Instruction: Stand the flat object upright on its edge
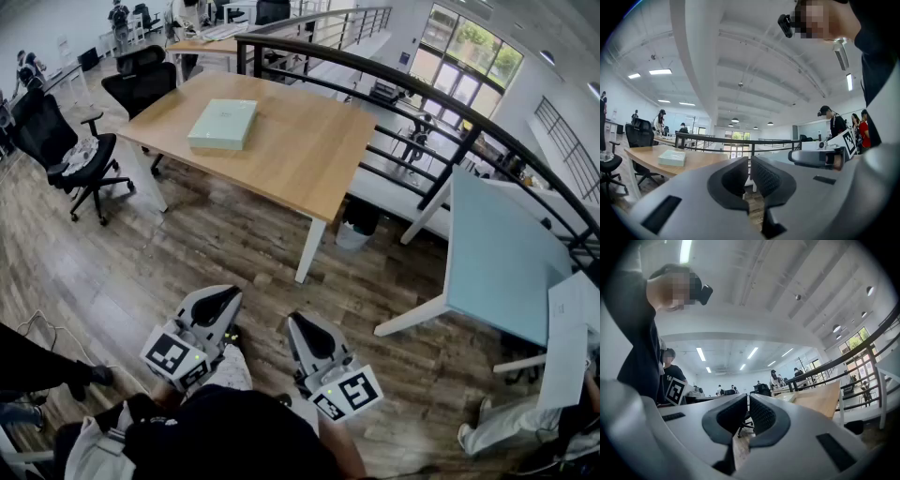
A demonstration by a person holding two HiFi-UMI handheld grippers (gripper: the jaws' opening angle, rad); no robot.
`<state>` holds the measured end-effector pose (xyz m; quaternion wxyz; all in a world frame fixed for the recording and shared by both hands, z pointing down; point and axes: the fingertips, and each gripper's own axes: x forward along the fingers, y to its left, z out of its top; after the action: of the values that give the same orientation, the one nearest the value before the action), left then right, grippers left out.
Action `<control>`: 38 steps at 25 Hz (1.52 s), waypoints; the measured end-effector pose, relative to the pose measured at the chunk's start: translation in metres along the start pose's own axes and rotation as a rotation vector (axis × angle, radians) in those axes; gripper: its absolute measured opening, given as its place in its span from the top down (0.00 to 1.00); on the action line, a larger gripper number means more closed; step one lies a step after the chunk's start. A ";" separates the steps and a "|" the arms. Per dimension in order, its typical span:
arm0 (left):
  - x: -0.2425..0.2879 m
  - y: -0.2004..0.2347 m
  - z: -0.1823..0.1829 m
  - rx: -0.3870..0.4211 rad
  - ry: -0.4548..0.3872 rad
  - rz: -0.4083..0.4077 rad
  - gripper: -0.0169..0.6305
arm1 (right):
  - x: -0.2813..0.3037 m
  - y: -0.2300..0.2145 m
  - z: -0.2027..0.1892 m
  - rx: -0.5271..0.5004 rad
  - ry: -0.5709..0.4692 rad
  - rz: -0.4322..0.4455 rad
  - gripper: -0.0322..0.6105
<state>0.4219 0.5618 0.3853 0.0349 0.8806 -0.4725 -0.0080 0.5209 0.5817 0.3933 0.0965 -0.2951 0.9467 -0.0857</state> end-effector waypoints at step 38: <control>0.023 0.204 -0.017 -0.109 0.028 0.254 0.93 | 0.203 -0.052 -0.032 0.031 0.116 0.169 0.90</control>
<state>0.2653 0.4311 0.4166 0.0900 0.8105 -0.5786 -0.0170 0.3780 0.4263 0.4094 0.0530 -0.2073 0.9708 -0.1087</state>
